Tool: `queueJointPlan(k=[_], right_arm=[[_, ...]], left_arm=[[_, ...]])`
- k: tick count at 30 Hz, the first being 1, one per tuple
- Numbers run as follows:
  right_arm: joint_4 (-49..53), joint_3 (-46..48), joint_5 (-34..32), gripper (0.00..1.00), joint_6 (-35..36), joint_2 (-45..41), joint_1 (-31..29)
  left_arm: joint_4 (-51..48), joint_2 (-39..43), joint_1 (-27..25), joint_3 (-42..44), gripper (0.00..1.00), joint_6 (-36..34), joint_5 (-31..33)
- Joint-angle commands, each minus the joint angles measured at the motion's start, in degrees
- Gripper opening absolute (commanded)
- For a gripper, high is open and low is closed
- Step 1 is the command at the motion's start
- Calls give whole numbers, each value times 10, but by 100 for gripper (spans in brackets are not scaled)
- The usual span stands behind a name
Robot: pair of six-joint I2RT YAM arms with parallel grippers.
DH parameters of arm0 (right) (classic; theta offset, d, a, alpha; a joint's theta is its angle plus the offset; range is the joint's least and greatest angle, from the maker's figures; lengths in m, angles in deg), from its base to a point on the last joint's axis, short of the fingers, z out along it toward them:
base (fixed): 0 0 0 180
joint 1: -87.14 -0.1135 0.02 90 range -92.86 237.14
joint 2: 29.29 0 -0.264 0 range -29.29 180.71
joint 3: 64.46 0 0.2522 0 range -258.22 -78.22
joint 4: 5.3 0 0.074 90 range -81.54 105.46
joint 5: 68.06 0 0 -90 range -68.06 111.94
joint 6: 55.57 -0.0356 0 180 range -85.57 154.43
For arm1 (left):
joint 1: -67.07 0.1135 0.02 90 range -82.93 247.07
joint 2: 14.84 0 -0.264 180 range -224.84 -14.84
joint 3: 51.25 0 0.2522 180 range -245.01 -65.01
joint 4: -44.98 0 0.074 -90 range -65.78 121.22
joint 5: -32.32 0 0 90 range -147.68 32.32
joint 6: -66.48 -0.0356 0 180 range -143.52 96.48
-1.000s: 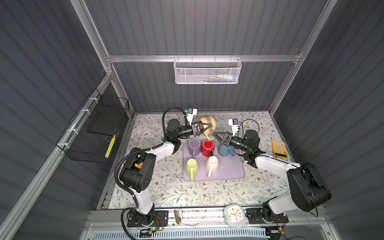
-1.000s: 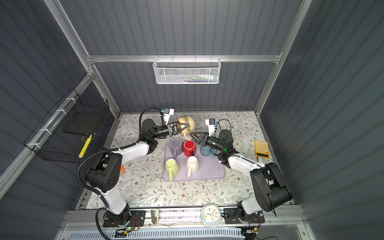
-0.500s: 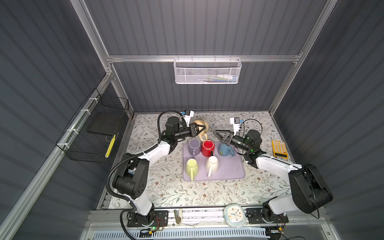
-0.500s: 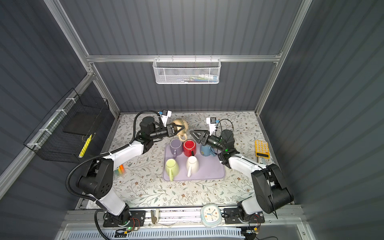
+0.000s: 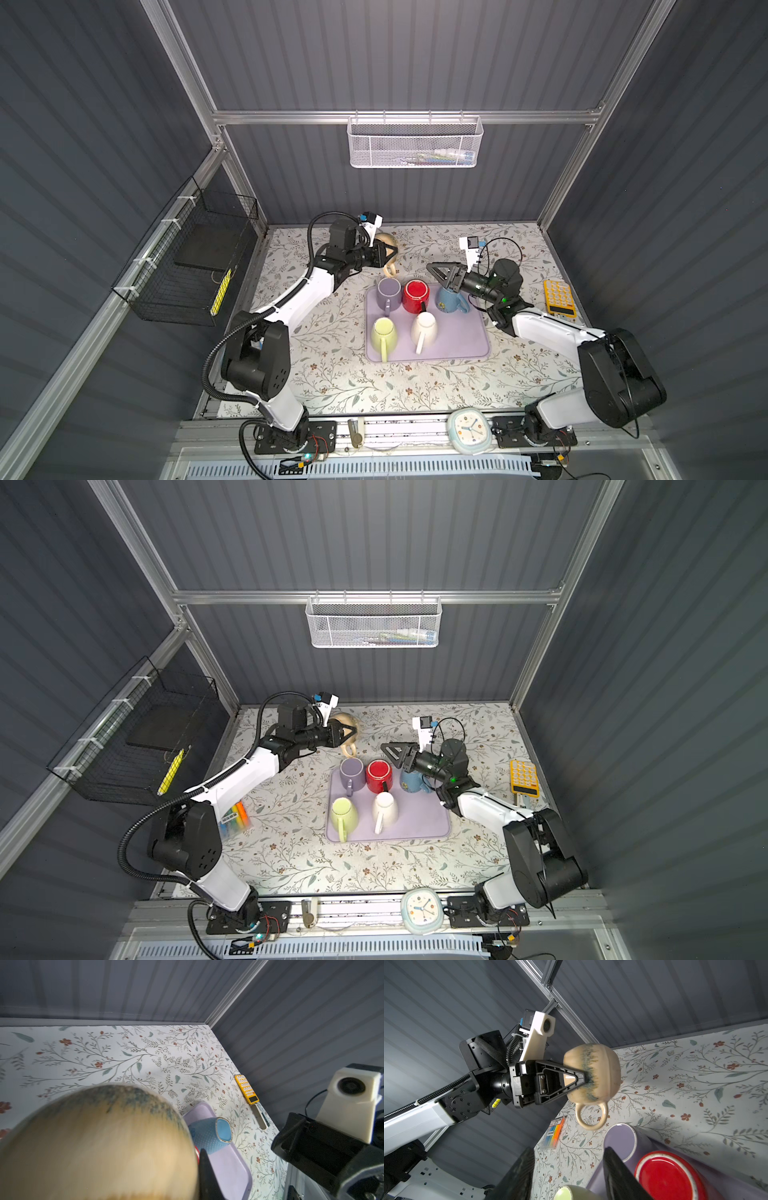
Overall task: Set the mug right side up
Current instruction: 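Open the right gripper and draw back while the left gripper carries the mug away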
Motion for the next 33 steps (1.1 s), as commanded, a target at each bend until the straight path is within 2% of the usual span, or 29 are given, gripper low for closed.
queueJointPlan(k=[1,12,23,25,28,33], right_arm=[[26,2,-9,55,23,-16,2],[70,16,-42,56,37,-39,3],[75,45,-51,56,40,-57,2],[78,50,-53,55,43,-60,3],[83,58,-60,56,47,-67,3],[103,63,-64,56,58,-81,3]], left_arm=[[-49,9,7,-75,0,-70,33],[-241,-72,19,-212,0,-188,144],[-395,-170,50,-377,0,-250,232],[-415,-188,62,-399,0,-259,235],[-418,-208,99,-411,0,-263,202],[-478,-267,147,-498,0,-285,193]])
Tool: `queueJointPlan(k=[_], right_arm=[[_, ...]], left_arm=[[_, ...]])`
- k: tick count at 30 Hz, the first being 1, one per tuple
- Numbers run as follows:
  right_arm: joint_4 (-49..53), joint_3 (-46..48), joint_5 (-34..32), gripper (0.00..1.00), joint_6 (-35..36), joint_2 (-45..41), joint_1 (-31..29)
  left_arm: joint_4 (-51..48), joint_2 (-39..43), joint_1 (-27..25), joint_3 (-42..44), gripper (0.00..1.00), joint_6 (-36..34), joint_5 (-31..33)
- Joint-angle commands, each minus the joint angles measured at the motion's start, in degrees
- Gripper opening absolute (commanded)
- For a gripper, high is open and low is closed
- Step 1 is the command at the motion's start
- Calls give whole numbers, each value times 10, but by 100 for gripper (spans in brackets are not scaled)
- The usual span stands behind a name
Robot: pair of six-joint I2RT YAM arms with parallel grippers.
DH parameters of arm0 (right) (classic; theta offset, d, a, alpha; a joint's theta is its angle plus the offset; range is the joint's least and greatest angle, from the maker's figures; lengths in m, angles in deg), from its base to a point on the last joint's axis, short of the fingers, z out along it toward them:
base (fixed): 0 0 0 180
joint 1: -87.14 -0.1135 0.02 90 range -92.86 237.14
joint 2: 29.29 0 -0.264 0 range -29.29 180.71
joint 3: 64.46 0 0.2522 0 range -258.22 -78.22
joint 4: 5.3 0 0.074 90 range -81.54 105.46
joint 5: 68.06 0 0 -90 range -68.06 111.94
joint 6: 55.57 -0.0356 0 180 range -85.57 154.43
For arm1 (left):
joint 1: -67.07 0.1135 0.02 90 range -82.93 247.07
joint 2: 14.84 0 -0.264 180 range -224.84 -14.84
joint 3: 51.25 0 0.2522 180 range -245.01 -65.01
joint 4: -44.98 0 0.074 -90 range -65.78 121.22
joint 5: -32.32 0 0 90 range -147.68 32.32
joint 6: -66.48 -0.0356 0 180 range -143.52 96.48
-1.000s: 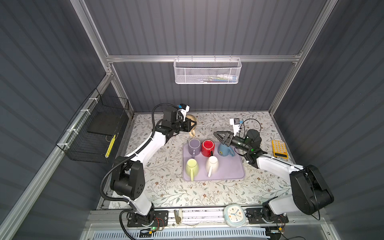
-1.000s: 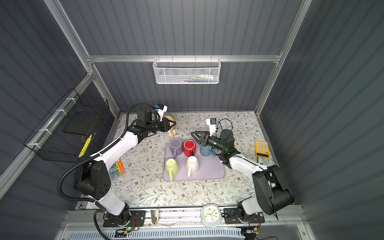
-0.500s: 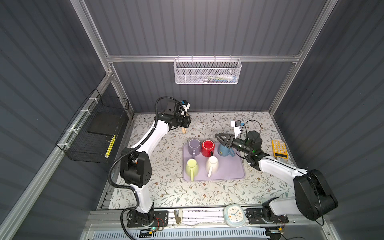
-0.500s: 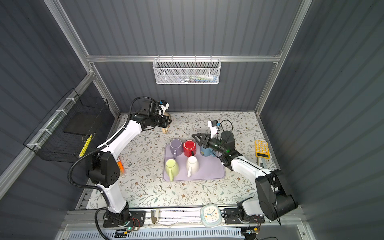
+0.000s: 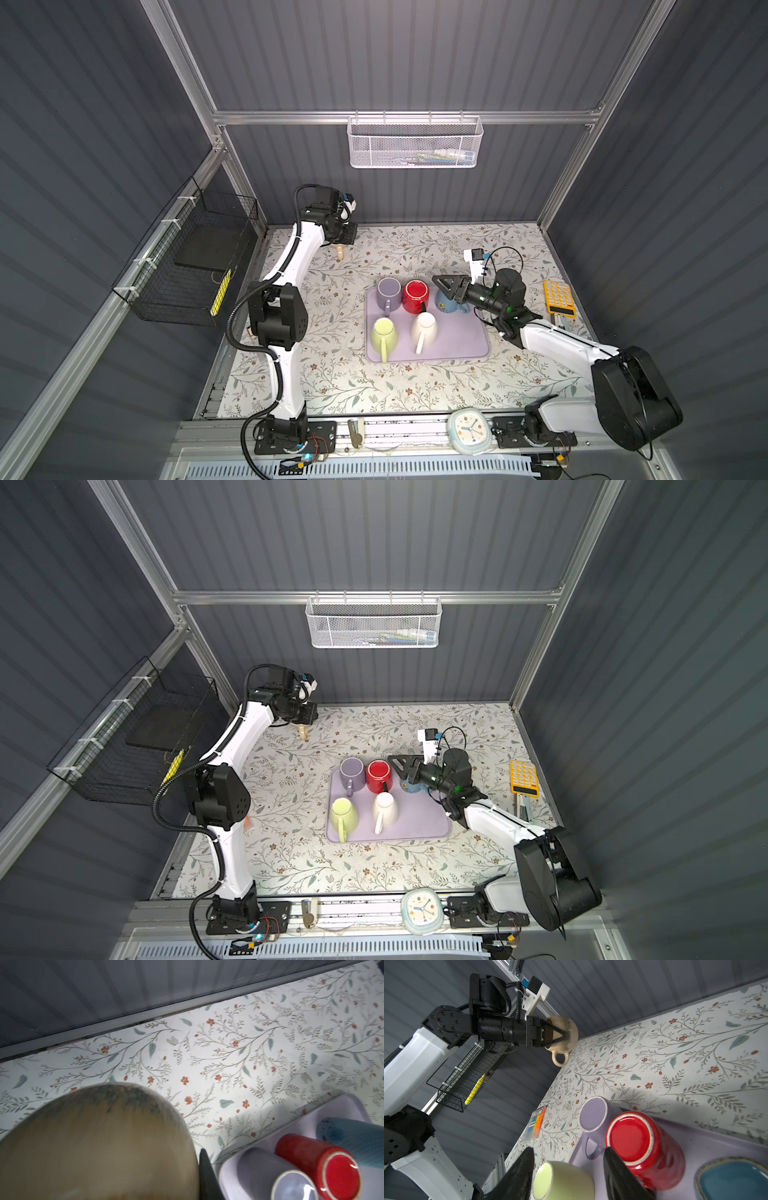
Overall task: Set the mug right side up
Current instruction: 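Open the right gripper and draw back while the left gripper carries the mug away, then carry the beige mug with the left gripper to the far table corner and lower it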
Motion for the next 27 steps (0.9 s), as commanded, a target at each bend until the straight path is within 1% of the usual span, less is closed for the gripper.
queueJointPlan(k=[1,5,10,14,18,20,27], right_arm=[[12,6,-6,56,18,-14,2],[14,6,-5,56,14,-17,2],[23,8,-7,56,16,-19,2],[31,5,-8,56,15,-20,2],[39,5,-7,56,14,-21,2],[42,8,-6,56,12,-20,1],[47,18,-12,56,8,-26,1]], left_arm=[[-40,-26,27,-72,0,-42,-2],[-76,-68,37,-122,0,-70,15],[-81,-100,61,-138,0,-76,-6],[-89,-132,70,-148,0,-90,12],[-83,-151,78,-151,0,-83,-2],[-81,-161,80,-156,0,-79,5],[-82,-185,93,-167,0,-74,-1]])
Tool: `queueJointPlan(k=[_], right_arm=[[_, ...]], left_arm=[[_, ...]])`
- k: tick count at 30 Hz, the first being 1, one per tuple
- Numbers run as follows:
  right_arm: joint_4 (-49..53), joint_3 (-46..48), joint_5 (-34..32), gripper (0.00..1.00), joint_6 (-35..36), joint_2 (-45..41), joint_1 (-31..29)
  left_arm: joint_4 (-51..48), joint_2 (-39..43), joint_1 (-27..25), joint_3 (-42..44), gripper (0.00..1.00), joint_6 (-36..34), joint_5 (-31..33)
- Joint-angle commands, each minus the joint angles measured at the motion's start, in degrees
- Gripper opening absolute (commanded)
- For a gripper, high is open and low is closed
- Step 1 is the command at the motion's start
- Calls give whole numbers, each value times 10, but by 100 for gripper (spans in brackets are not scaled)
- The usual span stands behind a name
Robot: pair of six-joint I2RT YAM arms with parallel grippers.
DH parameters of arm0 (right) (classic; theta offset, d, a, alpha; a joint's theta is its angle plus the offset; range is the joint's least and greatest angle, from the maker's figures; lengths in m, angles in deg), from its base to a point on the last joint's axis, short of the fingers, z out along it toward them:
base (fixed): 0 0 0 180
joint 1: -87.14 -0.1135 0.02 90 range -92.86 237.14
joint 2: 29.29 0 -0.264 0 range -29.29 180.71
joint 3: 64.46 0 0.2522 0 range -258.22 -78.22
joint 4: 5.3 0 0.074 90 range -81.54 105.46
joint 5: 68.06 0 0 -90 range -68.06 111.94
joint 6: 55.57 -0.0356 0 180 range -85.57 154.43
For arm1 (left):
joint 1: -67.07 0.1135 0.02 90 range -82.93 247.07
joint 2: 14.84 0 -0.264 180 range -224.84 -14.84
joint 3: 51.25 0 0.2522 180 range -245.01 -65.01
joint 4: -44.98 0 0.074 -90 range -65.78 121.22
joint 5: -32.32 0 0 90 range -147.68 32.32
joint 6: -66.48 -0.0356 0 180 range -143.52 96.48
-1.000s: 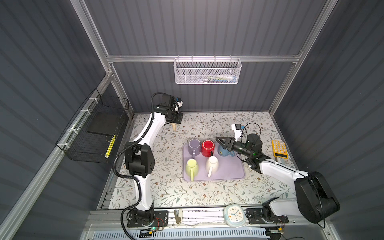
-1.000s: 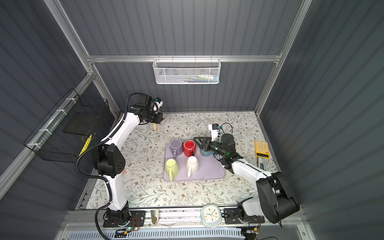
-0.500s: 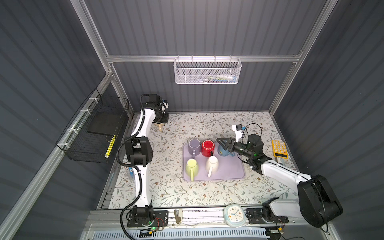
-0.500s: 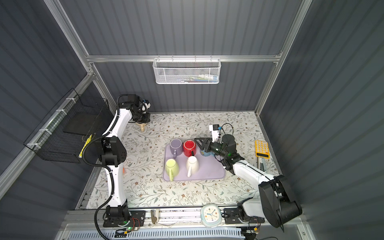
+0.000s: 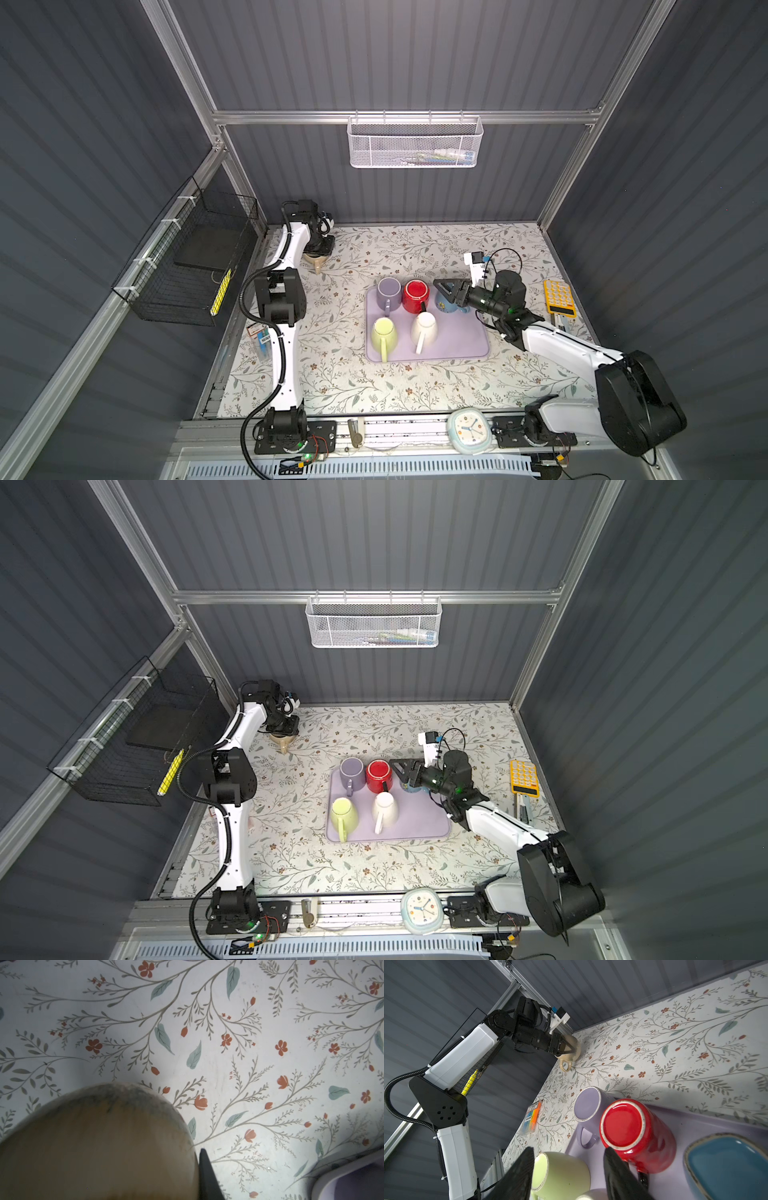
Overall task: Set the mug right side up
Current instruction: 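Carry the beige mug with the left gripper to the far table corner and lower it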
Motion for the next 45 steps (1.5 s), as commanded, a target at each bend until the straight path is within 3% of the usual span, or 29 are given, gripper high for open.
queueJointPlan(k=[1,24,38,45], right_arm=[[7,6,-6,56,0,-10,1],[12,1,-8,56,-4,4,1],[10,-2,-9,56,-6,11,1],[10,-2,-10,56,-7,12,1]], left_arm=[[11,3,7,-35,0,-6,-11],[29,-25,22,-35,1,14,-21],[38,-26,24,-31,23,19,-15],[40,-25,24,-31,24,18,-14]])
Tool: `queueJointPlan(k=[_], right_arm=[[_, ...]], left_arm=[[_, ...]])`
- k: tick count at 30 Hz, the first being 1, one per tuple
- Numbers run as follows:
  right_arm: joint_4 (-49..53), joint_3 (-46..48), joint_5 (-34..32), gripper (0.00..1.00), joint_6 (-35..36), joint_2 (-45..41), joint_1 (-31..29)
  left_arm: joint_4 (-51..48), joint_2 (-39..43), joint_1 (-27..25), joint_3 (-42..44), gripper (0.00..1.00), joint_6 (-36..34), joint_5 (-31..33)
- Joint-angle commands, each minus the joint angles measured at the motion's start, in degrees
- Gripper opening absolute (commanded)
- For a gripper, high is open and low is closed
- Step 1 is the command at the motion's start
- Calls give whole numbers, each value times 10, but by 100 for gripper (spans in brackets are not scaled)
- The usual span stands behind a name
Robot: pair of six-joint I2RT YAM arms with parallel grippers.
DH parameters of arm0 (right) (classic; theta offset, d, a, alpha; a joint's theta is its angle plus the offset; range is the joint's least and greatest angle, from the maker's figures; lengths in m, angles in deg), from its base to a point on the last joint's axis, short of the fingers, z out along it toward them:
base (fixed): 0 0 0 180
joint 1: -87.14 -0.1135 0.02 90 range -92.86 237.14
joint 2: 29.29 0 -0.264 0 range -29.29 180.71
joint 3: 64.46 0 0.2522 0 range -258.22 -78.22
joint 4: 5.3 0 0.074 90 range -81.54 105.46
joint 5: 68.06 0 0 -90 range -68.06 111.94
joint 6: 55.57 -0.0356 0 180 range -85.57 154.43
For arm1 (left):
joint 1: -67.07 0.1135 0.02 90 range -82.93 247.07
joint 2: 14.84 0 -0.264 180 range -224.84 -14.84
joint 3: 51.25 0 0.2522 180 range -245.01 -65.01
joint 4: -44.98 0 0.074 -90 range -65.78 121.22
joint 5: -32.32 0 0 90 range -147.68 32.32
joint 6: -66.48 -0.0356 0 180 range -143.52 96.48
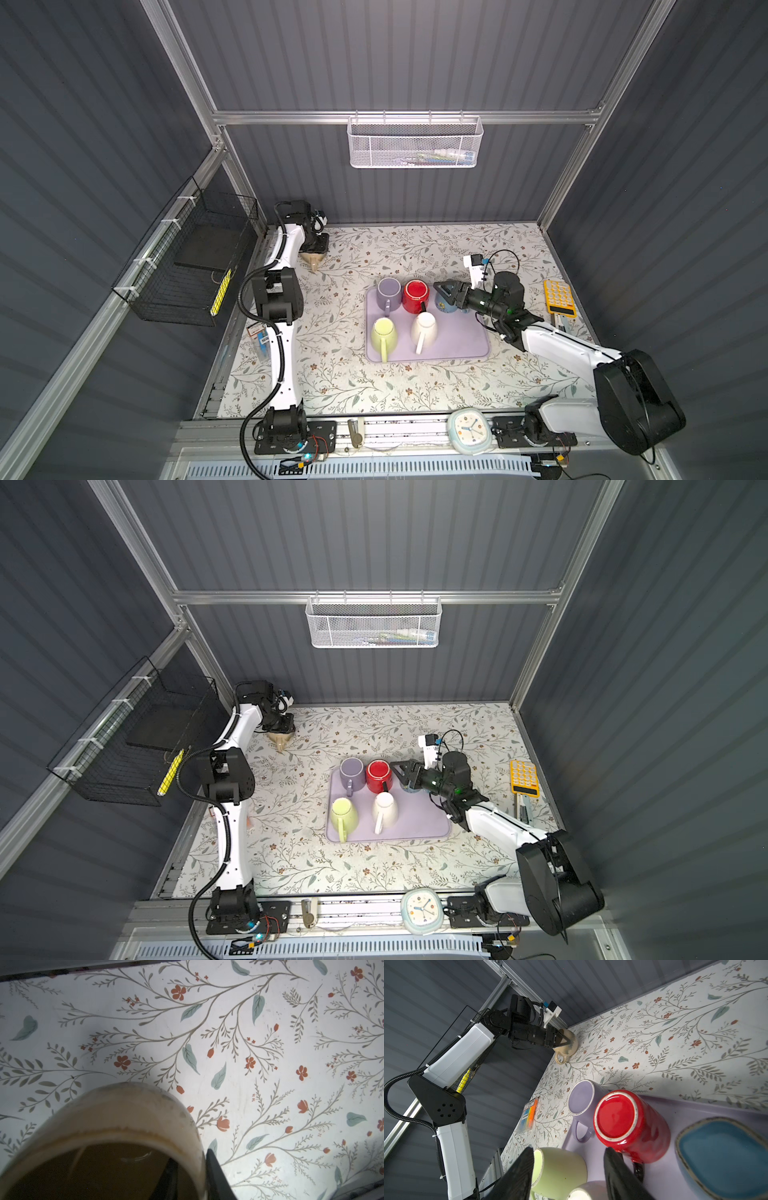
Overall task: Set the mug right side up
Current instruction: 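Carry the beige mug with the left gripper to the far table corner and lower it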
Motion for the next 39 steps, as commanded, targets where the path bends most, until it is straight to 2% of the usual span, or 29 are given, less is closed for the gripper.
queueJointPlan(k=[1,9,17,28,39], right_arm=[[-3,-3,-4,56,-3,5,0],[-2,-4,-5,56,-4,5,1],[0,-5,-6,57,-2,6,0],[4,-10,-6,57,0,7,0],[24,-14,-14,57,8,-3,0]], left_arm=[[-3,0,3,-18,24,1,-2],[-1,0,4,-22,25,1,-1],[4,20,4,-20,33,1,-2],[9,47,3,-16,38,3,-2],[36,106,3,21,43,8,-14]])
